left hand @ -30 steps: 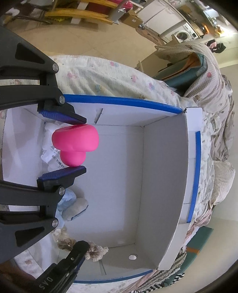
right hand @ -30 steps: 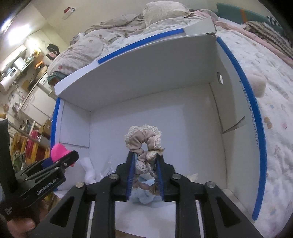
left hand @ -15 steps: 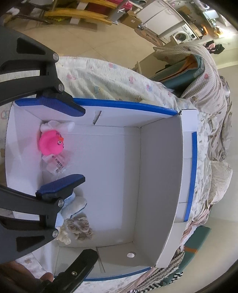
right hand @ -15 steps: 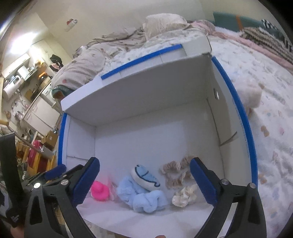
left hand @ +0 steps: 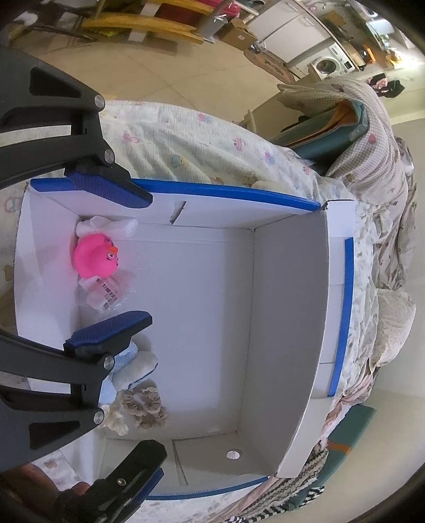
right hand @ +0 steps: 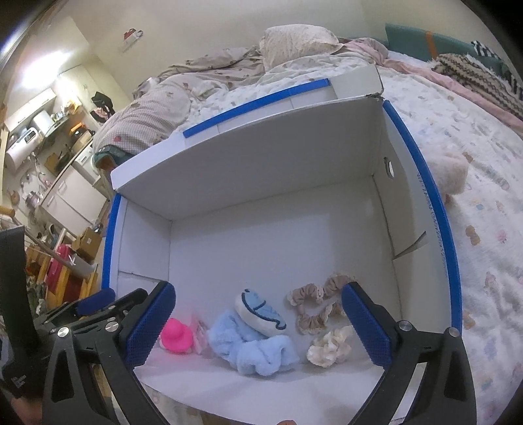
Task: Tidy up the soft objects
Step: 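Open left tool to drop pink duck while right drops lace scrunchie in box, then withdraw both open tools from the box toward the bed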
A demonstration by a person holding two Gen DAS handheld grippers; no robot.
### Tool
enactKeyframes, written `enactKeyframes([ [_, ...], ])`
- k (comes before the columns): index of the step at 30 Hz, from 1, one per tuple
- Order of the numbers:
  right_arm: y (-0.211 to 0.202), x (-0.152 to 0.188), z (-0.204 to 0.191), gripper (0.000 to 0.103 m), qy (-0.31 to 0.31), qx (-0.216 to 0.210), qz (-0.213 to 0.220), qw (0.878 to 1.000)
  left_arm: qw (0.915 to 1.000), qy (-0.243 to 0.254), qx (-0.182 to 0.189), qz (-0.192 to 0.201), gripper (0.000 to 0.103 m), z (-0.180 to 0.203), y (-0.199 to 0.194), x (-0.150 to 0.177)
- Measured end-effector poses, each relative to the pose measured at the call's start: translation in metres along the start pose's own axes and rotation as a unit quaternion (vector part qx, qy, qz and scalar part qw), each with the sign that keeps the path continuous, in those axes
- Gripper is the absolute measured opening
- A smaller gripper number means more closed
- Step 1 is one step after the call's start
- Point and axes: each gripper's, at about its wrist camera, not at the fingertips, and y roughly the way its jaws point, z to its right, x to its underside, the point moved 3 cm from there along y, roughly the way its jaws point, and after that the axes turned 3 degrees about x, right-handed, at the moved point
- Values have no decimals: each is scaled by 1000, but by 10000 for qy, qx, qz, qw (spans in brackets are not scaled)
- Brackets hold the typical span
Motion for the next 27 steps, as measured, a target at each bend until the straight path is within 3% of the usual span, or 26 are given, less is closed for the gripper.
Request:
enactKeyframes([
  [20,-22,20,8,103,-105,453,117,9988,9993,166,-109,331,62,-6,-29,18],
  [27,-33,32,4,103,-264,461,103,9985,9990,-105,-94,434,62,-31,-44,20],
])
